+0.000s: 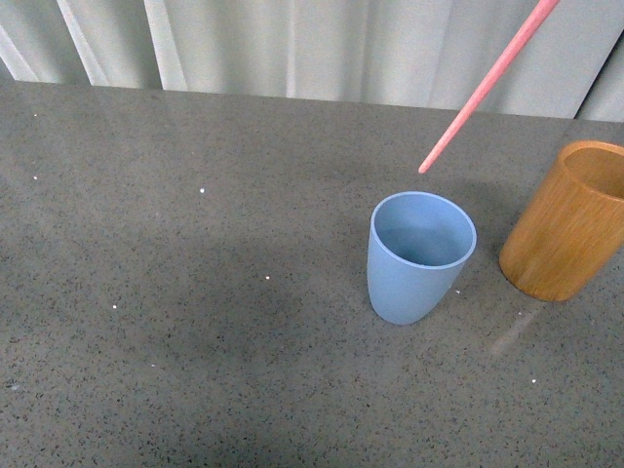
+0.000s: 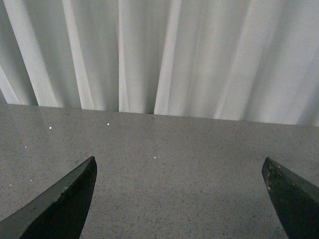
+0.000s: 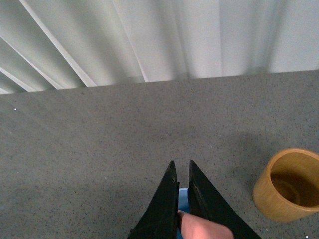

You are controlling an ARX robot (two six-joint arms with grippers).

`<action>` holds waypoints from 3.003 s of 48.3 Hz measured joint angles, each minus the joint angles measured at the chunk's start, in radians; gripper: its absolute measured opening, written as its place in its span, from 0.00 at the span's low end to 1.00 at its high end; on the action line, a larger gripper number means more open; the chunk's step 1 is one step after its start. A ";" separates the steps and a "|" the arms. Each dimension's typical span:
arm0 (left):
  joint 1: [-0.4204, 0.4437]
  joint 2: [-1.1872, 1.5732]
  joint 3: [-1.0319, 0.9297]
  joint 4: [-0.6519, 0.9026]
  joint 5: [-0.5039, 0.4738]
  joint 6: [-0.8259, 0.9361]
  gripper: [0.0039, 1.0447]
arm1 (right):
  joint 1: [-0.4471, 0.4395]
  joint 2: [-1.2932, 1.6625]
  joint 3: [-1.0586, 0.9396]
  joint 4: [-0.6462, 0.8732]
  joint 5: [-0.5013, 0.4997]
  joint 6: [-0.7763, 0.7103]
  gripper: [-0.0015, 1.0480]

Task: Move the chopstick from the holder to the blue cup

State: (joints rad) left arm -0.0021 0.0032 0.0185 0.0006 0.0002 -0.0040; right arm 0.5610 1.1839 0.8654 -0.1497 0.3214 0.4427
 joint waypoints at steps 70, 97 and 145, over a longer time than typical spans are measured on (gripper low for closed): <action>0.000 0.000 0.000 0.000 0.000 0.000 0.94 | -0.087 0.132 -0.154 0.224 -0.104 0.013 0.92; 0.000 0.000 0.000 0.000 0.000 0.000 0.94 | -0.365 -0.671 -0.403 -0.130 0.004 -0.274 0.90; 0.000 0.000 0.000 0.000 0.000 0.000 0.94 | -0.558 -1.128 -0.801 0.138 -0.322 -0.441 0.01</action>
State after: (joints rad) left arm -0.0021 0.0029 0.0185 0.0006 -0.0002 -0.0040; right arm 0.0025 0.0563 0.0643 -0.0120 -0.0002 0.0013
